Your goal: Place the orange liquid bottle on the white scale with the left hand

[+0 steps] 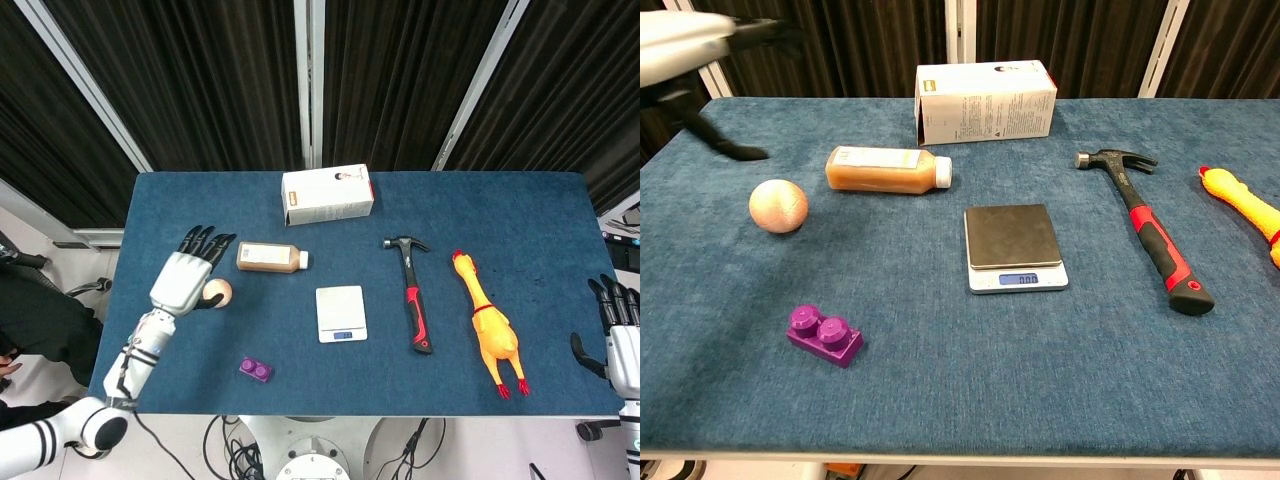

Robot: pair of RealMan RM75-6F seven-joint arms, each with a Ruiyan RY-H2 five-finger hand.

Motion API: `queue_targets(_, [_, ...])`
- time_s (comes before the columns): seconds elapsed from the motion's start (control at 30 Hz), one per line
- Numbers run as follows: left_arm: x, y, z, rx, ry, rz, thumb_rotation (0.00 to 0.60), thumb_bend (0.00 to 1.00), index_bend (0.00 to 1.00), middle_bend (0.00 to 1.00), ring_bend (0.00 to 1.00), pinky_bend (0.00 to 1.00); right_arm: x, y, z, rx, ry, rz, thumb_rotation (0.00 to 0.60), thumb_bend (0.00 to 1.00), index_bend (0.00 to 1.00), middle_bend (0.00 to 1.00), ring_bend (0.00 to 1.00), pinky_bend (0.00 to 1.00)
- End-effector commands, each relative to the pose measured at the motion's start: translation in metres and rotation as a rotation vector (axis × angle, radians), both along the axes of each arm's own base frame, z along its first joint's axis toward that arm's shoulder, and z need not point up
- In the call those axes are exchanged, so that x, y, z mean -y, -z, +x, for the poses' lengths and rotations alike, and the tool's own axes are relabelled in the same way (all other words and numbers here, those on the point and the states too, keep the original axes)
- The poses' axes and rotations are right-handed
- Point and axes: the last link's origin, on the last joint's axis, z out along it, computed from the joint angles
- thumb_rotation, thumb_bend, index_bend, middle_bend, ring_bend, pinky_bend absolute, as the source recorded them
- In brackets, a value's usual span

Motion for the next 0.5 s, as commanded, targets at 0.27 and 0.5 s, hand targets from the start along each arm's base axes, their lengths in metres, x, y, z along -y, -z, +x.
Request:
queue_targets(0.27, [-0.056,0.067,0.030,0.052,-0.150,-0.116,0.600,0.16,0.06,0.11,0.00,0.01,-0.003,-0.004,-0.010,0.007,0.023,-0.012,0.600,0.33,0.00,0.00,0.00,0.00])
queue_targets(0.5, [-0.071,0.093,0.029,0.074,-0.213,-0.145,0.600,0.16,0.06,0.11,0.00,0.00,-0.001,-0.004,-0.014,0.012,0.024,-0.013,0.600,0.33,0.00,0.00,0.00,0.00])
